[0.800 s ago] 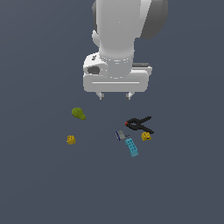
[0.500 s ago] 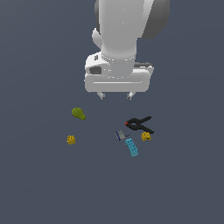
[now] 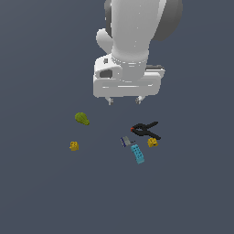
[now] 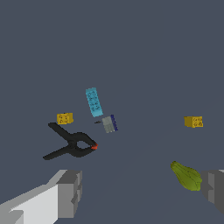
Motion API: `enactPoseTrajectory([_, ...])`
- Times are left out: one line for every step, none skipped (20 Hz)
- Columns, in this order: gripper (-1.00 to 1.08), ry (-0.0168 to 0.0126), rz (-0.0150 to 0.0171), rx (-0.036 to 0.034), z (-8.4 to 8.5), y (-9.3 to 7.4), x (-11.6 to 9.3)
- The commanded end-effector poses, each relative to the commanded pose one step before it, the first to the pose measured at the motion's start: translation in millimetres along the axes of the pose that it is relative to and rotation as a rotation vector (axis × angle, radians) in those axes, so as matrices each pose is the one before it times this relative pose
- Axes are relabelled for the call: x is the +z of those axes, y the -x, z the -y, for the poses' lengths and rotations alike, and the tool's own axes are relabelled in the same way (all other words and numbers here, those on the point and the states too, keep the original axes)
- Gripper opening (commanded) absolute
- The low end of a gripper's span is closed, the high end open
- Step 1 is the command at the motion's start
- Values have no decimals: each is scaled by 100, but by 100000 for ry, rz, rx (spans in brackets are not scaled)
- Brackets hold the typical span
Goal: Pick up a designated object from a clutter of objects.
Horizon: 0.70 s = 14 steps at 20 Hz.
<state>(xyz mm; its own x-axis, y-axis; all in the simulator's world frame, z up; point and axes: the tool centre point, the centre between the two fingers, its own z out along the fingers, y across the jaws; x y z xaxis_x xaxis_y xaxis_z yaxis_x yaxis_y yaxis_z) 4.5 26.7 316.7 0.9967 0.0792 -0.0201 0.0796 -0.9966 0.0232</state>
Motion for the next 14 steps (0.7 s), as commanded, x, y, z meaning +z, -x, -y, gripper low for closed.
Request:
enactPoseTrajectory([100,81,49,-628,127,-266,457])
enactPoseTrajectory([100,39,-25,-372,77,-180,279])
enactPoseTrajectory([100,38,-31,-417,87,-207,328])
enactPoseTrajectory([100,38,-36,-465,98,-233,376])
enactPoseTrajectory([100,40,-41,-521,110,-256,422])
enactPoseTrajectory([100,42,-45,-591,125,-281,472])
enactPoseTrajectory([100,44,-49,-663,142,-304,524])
enactPoseTrajectory([100,41,-54,-724,156,-325,576])
enactPoseTrajectory([100,36,-60,-781,168,-346,632])
enactPoseTrajectory([100,29,-65,-844,184,-364,689])
enactPoseTrajectory([100,21,-71,-909,199,-380,747])
enactPoseTrajectory([100,11,-77,-975,216,-394,808])
enactPoseTrajectory([100,-2,-84,-1039,233,-406,870])
enactPoseTrajectory([100,-18,-91,-1105,251,-415,933])
